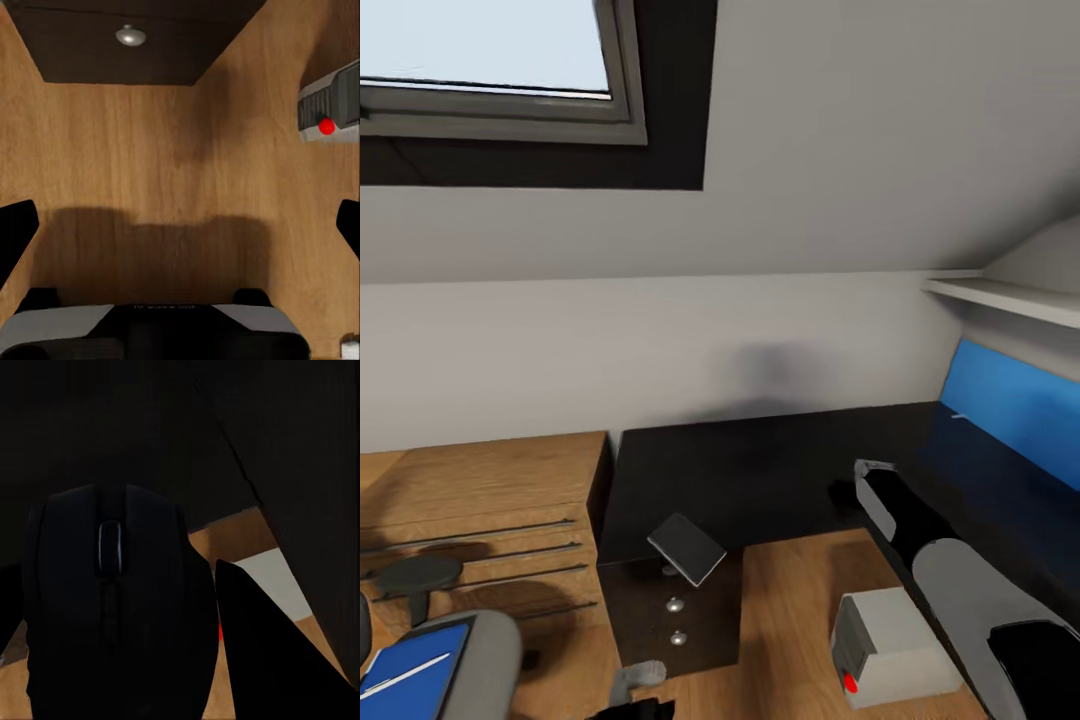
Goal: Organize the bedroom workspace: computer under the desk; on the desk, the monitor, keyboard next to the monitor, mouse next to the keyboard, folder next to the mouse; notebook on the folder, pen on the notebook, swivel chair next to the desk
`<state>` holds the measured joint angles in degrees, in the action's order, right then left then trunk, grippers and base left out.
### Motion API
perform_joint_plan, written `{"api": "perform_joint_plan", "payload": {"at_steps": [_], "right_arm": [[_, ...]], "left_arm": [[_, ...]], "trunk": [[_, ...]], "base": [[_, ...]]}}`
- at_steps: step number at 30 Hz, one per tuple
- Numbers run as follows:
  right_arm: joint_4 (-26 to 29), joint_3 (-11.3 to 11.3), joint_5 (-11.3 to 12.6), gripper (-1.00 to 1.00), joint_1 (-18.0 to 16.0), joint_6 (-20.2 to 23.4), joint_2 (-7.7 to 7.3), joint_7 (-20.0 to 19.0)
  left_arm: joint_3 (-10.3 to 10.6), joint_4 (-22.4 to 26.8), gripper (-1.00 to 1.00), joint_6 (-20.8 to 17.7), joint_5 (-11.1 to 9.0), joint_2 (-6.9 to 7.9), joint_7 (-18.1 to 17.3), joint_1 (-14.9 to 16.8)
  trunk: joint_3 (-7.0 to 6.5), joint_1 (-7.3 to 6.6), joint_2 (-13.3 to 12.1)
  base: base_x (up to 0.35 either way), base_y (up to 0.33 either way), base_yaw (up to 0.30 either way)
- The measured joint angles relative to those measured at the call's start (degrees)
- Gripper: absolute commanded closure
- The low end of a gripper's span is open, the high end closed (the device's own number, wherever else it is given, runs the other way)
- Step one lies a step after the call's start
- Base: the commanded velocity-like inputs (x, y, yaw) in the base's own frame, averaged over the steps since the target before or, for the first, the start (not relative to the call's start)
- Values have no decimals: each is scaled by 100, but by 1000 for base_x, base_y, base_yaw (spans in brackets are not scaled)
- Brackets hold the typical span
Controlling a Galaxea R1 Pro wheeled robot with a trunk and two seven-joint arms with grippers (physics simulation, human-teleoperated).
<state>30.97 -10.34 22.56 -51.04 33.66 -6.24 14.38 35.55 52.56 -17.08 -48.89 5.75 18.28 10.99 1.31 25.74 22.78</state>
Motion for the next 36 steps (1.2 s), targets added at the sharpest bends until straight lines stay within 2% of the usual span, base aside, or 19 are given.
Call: {"api": "perform_joint_plan", "payload": {"at_steps": [1,3,4,7,9,20,24,27,36], "right_arm": [[261,2,2,100,156,-16,3,-1],[637,-3,2,100,386,-28,6,4],[1304,-12,13,100,797,-32,14,28],[1378,-15,-3,100,851,-30,16,33],[1387,-14,5,100,871,-27,17,34],[1388,-8,14,100,873,-29,23,26],[1388,-3,334,100,873,-28,13,31],[1388,0,455,100,872,-27,9,33],[1388,0,508,100,871,-26,7,34]], "left_arm": [[19,-306,-100,174,3,-57,-2,0],[35,-599,-100,359,2,-108,-4,1],[58,-1094,-100,550,3,-159,-7,-2],[84,-1205,-100,670,3,-163,-8,1],[198,-1363,-100,1290,-24,-169,-10,1],[396,-1401,-100,1419,-38,-170,-6,2],[428,-1404,-100,1421,-39,-180,-5,2],[432,-1408,-100,1421,-45,-201,-1,3],[423,-1595,-100,1435,-32,-292,1,3]], "trunk": [[-4,0,1],[-10,0,1],[-9,-1,3],[-11,0,1],[-14,0,1],[-40,0,3],[-49,2,3],[-55,4,4],[-77,2,7]], "base": [[0,0,-201],[0,0,-89],[0,0,-9],[0,0,-20],[0,0,-208],[0,0,-267],[-108,0,-281],[-272,0,-281],[-162,0,-281]]}}
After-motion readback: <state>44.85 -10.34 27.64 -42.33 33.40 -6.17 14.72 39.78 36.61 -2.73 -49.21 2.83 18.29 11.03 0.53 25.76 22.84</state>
